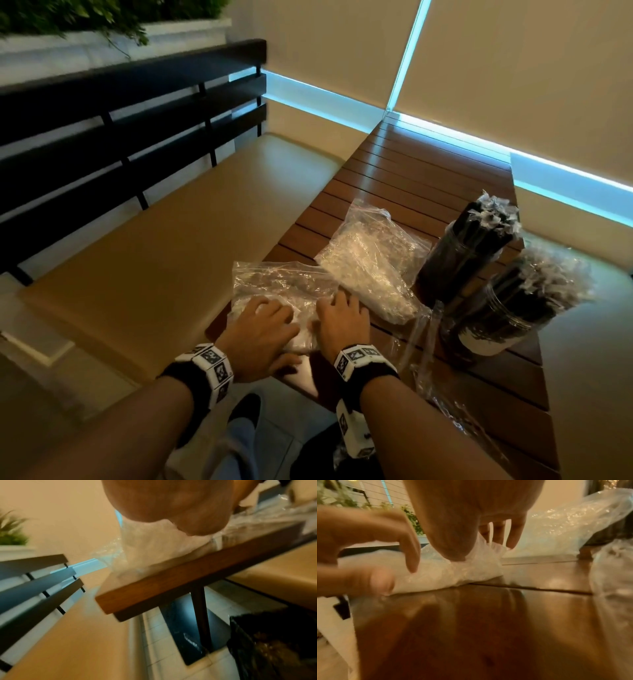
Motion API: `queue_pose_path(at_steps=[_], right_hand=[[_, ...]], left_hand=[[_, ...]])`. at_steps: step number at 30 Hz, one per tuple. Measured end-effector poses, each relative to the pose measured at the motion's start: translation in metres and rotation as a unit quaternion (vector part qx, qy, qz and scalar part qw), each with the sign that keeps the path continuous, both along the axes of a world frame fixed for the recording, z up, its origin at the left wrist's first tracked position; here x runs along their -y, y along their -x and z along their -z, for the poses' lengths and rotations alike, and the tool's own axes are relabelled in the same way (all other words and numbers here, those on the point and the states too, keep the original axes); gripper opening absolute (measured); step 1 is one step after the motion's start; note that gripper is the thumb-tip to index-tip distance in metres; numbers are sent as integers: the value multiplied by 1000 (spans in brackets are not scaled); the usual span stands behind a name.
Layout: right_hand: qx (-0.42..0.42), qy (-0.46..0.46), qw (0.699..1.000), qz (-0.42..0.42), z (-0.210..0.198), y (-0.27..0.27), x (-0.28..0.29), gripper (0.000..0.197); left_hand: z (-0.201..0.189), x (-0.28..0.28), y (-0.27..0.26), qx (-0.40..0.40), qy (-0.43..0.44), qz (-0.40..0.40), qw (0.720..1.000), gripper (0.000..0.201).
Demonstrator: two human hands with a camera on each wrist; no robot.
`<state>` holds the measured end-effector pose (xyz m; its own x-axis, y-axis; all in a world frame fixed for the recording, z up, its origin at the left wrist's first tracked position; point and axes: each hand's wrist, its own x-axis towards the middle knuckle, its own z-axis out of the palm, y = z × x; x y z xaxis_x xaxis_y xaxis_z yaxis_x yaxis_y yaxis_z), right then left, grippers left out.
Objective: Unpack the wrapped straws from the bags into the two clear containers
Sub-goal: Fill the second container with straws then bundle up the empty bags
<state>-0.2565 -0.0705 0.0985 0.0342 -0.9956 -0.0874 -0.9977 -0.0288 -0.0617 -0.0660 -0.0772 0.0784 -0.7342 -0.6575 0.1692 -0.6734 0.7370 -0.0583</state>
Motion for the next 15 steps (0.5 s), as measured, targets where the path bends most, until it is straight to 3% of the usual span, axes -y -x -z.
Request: queue_pose_path(at_steps=[2,4,7,11,13,15], right_hand=[[-41,54,997,-44,-1,2,-1,35],[-30,95,985,-140,-3,6,-6,50],[-18,66,966,-250,-2,13,-14,70],[30,51,973,-225,-10,8,0,27],[79,29,975,-205,-17,5,11,19],[118,5,977,-179,-17,7,21,16]], left_hand=[[3,3,-14,46,-34,18,998,31],[4,9,-19,67,-82,-8,994,27],[-11,18,-15,26,-108,-43,993,20],[-32,34,-12,47,-113,-77,989,23],[-37,38,-13,19,-104,-80,991,30],[-35,38,-20,-26,-35,-57,997,37]])
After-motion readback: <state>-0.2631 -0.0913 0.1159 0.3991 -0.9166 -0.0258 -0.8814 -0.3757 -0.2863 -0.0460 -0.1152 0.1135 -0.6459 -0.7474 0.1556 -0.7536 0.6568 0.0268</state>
